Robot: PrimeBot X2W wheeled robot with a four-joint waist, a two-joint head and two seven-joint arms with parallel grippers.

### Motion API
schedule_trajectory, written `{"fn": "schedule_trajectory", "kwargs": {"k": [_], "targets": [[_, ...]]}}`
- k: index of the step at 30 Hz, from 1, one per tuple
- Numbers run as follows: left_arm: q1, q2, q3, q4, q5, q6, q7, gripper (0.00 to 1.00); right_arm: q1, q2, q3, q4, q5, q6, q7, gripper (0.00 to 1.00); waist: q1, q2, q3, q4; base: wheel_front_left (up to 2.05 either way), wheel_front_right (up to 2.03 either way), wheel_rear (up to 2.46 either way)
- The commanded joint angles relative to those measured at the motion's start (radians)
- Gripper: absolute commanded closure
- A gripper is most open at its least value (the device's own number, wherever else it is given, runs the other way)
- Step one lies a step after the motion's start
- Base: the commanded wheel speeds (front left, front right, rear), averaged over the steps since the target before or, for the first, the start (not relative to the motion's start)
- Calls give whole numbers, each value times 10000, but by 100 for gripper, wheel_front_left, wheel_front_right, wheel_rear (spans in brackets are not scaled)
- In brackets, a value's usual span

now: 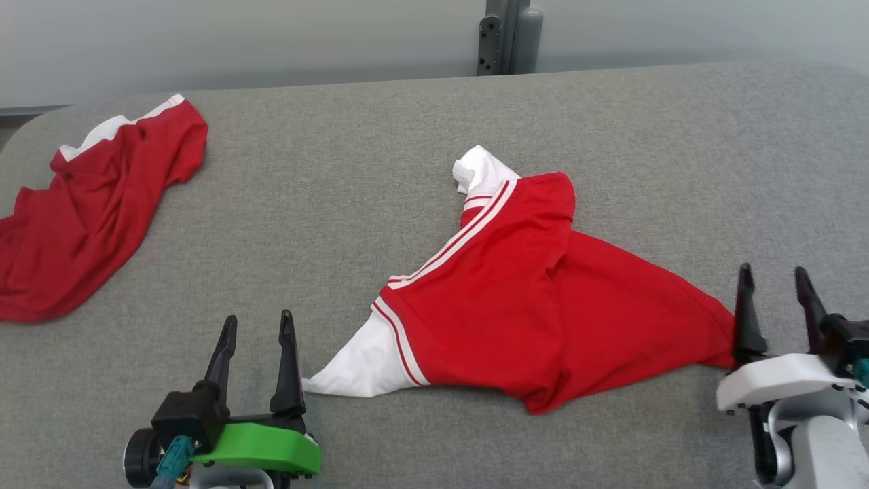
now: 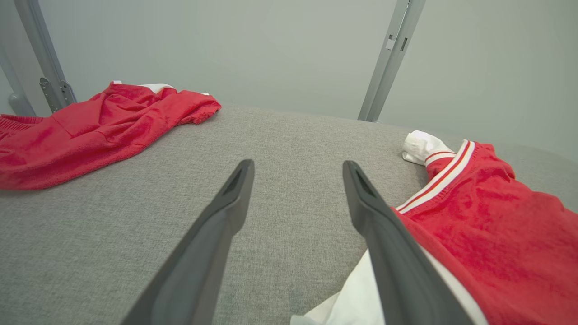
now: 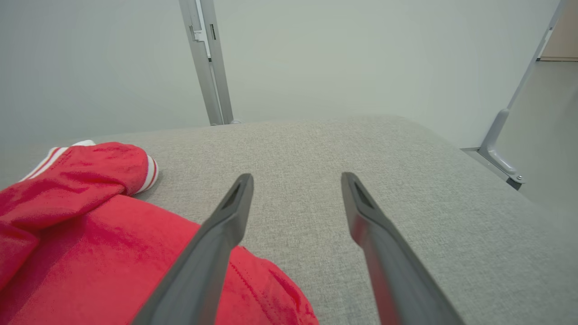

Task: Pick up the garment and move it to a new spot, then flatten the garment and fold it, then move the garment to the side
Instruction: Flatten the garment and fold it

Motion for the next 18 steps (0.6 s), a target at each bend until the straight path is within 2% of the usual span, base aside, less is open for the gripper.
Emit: {"fn": "schedule_trajectory", "kwargs": {"k": [1,5,11,13,18], "targets": [[-89,17,-34,-32,-12,38,5,0,-161,9,333,6,226,-6,19,0,0,0,-8,157,0,0,0],[-169,17,-108,-39,-63,65,5,0,-664,-9,1685,443,793,-6,265,0,0,0,42,452,0,0,0],[-219,16,-305,-6,-141,86,5,0,-1594,-23,3709,1806,1721,-6,591,0,0,0,93,1063,0,0,0],[-219,18,-388,15,-190,93,5,0,-1899,-26,4023,2425,1931,-6,654,0,0,0,84,1331,0,0,0],[-93,18,-440,40,-257,160,5,0,-2453,-13,4003,3811,2111,-5,801,0,0,0,7,1890,0,0,0]]}}
